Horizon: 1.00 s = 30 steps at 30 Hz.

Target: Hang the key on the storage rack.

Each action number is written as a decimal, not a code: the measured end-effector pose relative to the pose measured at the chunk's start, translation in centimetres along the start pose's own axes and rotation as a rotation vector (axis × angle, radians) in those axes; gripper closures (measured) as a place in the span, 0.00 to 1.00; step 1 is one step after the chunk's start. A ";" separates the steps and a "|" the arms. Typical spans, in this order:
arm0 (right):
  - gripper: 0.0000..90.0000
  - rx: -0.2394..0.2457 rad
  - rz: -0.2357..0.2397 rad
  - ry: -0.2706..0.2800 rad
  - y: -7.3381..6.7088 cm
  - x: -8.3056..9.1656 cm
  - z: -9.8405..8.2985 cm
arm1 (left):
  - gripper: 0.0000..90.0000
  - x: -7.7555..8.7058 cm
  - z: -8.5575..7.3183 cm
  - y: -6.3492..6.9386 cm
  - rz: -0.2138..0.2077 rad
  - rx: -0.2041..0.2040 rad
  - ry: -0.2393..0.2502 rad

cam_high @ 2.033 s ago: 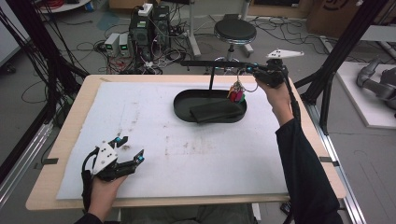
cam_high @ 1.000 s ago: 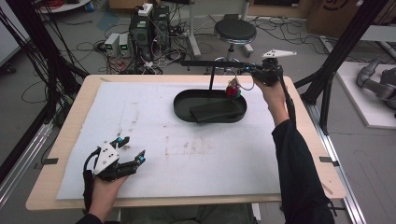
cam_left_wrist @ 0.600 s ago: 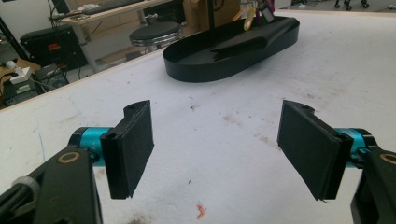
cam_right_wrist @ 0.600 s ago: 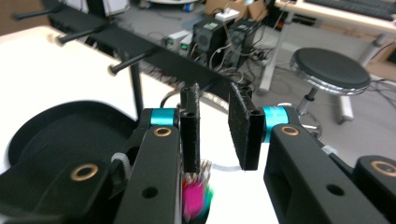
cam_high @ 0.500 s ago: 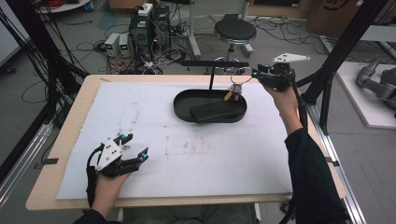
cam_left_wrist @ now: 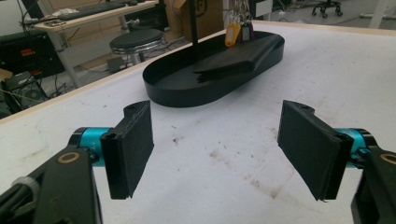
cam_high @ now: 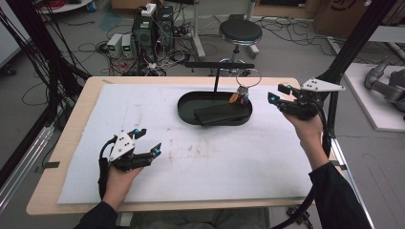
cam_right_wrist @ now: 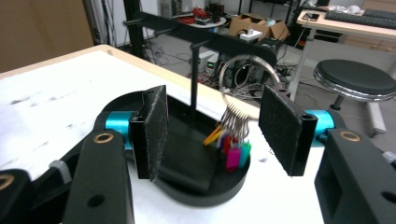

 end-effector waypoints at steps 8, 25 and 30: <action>0.39 -0.047 -0.002 0.006 -0.6 2.6 -3.7 | 0.30 -0.6 0.7 0.1 -0.009 -0.006 0.004; 0.34 -0.122 -0.036 -0.023 -1.9 3.6 -11.7 | 0.30 1.2 0.6 -1.7 0.069 0.030 0.007; 0.31 -0.133 -0.054 -0.041 -1.7 3.4 -12.3 | 0.28 1.4 0.2 -2.1 0.076 0.050 -0.004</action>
Point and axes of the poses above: each handheld gripper's, and its own axes: x roughly backward along the jaws, z roughly out of its top, y roughly to its right, the point moved 5 cm from there along -x, roughly forward along the jaws
